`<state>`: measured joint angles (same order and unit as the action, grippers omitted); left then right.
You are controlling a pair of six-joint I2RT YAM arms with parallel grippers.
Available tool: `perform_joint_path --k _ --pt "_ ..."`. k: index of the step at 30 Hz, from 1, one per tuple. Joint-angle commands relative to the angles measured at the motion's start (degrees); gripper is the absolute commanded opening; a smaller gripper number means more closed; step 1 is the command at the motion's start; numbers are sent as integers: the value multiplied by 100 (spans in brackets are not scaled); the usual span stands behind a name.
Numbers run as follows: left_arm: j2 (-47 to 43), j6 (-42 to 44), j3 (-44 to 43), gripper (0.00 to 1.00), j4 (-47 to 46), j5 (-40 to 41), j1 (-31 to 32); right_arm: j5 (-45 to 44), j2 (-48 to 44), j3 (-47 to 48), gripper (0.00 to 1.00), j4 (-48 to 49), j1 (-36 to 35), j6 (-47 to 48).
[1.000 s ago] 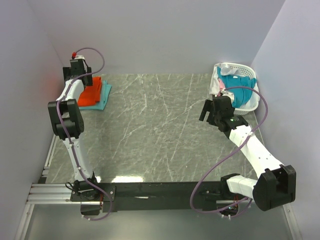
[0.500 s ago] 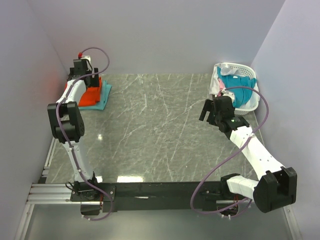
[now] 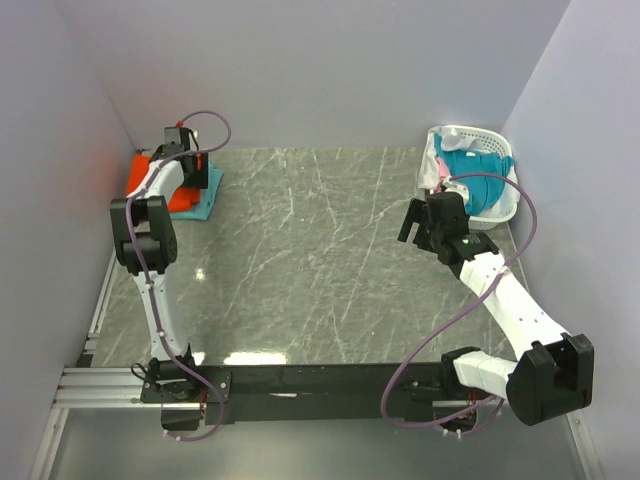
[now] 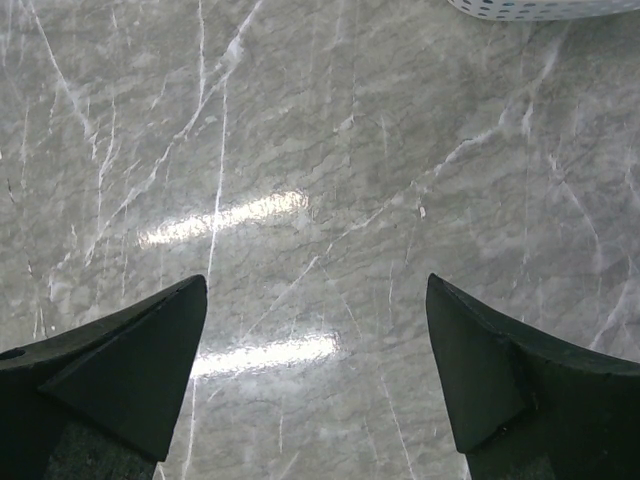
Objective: Fold and stack the t-shirts
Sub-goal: Neatly place the folded tshirt to the corner
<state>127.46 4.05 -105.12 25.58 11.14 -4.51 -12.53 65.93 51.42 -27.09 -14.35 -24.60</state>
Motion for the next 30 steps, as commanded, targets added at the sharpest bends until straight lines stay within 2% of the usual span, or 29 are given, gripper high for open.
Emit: perform_joint_path --k 1,8,11,15,17,18,30 --pt "174 139 -333 84 175 169 29 -56 -28 88 96 37 46 34" --pt "271 139 -378 62 157 389 29 -65 -1 88 96 37 46 34" --pt "245 122 -386 40 175 416 38 -30 7 96 96 37 38 34" --pt "130 104 -430 27 193 398 47 -30 7 88 96 55 46 34" --pt "60 104 -404 12 140 459 56 -38 -1 88 96 46 46 34" --pt "34 113 -404 1 157 494 56 -30 -10 88 96 46 46 34" --pt "-581 227 -211 0 -238 1004 117 -30 -19 88 96 29 46 52"
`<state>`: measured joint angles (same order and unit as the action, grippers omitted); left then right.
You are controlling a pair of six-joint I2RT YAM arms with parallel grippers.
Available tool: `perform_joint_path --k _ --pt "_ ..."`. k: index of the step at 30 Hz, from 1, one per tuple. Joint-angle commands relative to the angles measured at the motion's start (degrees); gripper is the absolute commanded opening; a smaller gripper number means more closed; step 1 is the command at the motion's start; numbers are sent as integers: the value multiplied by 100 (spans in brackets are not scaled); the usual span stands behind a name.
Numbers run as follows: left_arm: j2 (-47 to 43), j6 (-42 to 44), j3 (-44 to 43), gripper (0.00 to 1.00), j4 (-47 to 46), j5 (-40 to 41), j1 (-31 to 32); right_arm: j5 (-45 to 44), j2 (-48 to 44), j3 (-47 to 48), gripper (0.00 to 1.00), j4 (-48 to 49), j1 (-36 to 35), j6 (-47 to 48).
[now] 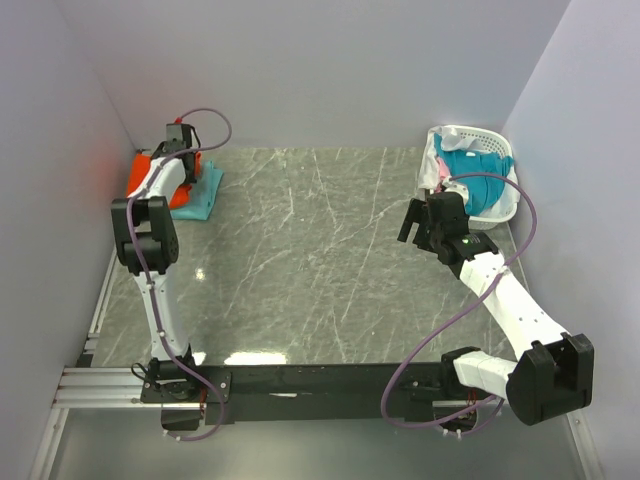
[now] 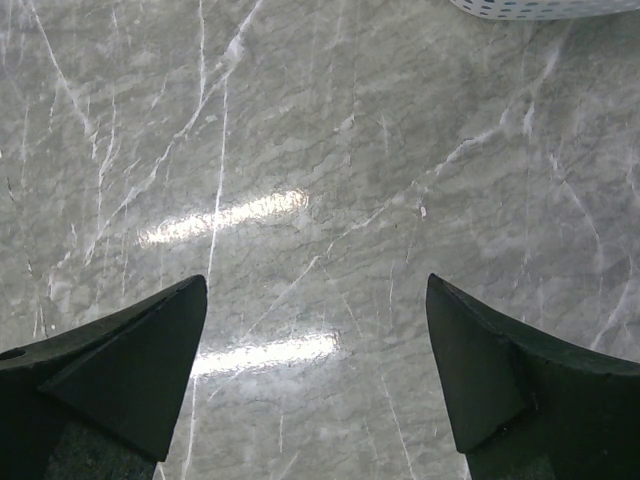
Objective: Fold and stack the t-shirts
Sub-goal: Neatly place the folded tshirt to the corner
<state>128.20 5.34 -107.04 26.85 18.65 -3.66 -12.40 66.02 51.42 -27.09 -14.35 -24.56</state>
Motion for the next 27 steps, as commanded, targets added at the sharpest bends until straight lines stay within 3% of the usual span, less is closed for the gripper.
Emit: perform_joint_path --k 1,7,18,27 --pt "-691 116 -27 1 -356 270 23 -43 -28 88 96 37 46 56" --pt "-805 107 -238 0 -198 138 93 -43 -19 96 96 29 37 56" --pt "-876 204 -308 0 -374 920 173 -43 16 105 96 11 46 83" --pt "-1016 143 -493 0 -620 992 173 -60 16 96 96 2 46 91"
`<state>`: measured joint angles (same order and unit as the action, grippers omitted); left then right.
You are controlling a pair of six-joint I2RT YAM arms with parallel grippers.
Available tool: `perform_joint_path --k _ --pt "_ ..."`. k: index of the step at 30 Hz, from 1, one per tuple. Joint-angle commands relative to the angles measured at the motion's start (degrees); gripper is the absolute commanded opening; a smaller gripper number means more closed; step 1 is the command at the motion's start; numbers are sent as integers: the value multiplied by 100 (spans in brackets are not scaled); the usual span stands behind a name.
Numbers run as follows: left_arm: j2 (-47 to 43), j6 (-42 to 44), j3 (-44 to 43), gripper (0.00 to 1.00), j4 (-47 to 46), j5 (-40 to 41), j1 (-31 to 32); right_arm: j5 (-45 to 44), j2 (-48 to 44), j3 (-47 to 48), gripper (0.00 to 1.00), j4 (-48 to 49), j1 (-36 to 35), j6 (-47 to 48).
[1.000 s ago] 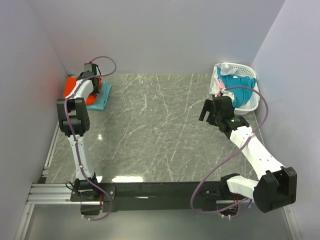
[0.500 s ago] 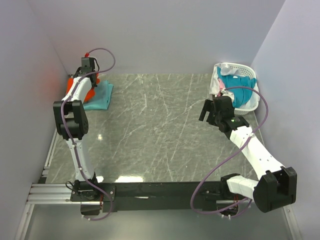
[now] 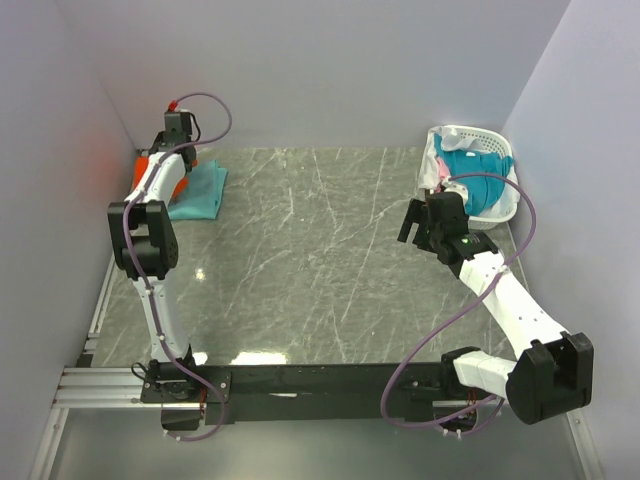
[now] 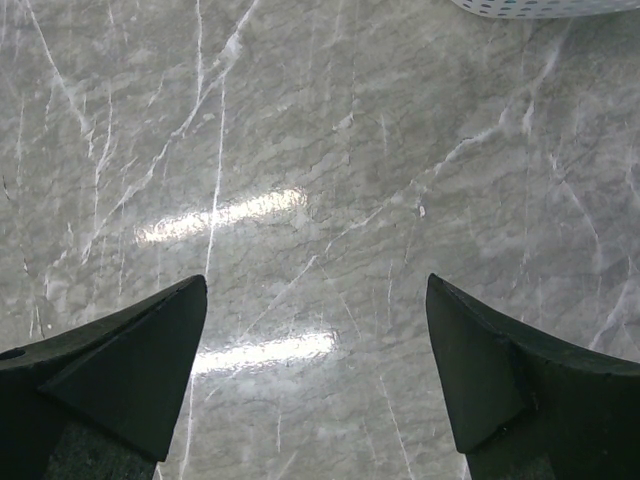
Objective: Fold and stack the t-shirts
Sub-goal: Neatly place the folded tshirt to the corner
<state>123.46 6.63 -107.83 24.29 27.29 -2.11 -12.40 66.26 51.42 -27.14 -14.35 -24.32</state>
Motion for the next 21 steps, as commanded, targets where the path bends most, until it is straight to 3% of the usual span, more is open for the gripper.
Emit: perform_joint_path --k 1,12,17,21 --pt "-560 -13 -423 0 -364 41 18 -60 -8 105 96 15 46 67" --pt "-446 -66 -528 0 -180 -267 184 -43 36 123 96 -2 55 85" --pt "-271 40 -177 0 -259 -277 474 -34 45 132 96 -11 55 85" --pt "99 162 -168 0 215 -855 510 -43 54 132 96 -11 46 94"
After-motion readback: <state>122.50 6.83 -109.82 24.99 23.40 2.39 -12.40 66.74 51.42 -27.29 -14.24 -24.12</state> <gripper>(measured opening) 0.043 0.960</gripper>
